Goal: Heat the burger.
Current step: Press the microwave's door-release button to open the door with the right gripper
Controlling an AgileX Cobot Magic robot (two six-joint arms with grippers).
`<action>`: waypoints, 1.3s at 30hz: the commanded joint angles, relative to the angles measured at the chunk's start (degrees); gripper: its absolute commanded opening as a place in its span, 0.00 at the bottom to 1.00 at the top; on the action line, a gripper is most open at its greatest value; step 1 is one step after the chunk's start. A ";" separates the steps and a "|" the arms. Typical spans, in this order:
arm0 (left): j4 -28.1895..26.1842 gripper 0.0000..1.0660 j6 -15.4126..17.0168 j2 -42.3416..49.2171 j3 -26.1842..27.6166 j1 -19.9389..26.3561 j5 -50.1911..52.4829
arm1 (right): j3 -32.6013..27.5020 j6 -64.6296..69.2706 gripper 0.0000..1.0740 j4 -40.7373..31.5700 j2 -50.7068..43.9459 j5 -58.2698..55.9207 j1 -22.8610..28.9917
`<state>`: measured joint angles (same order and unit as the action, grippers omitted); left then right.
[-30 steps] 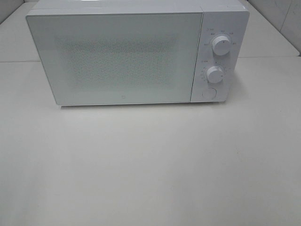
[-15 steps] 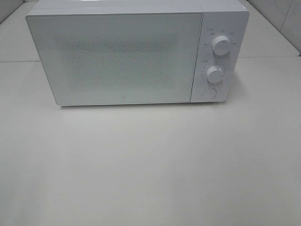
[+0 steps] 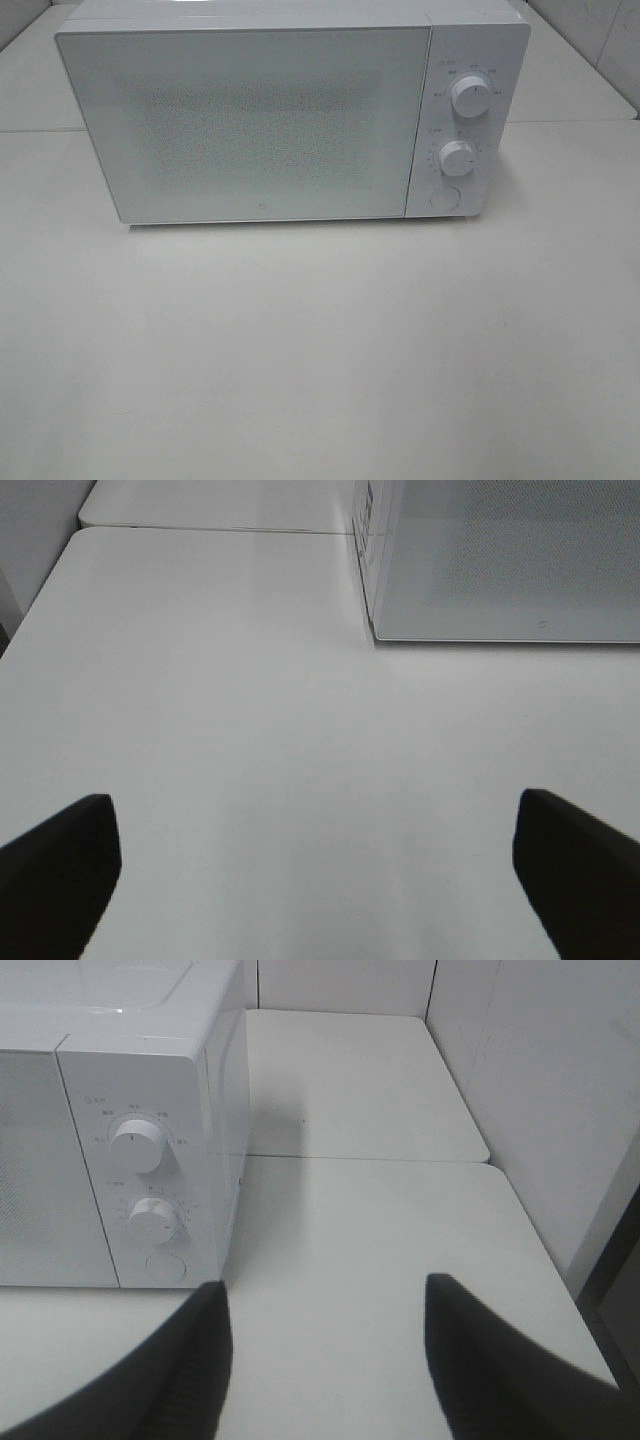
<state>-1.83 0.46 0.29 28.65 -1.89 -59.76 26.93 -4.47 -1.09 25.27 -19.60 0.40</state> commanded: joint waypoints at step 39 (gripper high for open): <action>-0.17 0.94 0.23 0.86 -0.06 0.17 0.46 | -4.41 3.72 0.00 5.33 58.21 71.96 0.00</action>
<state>-1.83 0.46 0.29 28.65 -1.89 -59.76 22.52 -1.43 3.55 83.37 50.94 0.40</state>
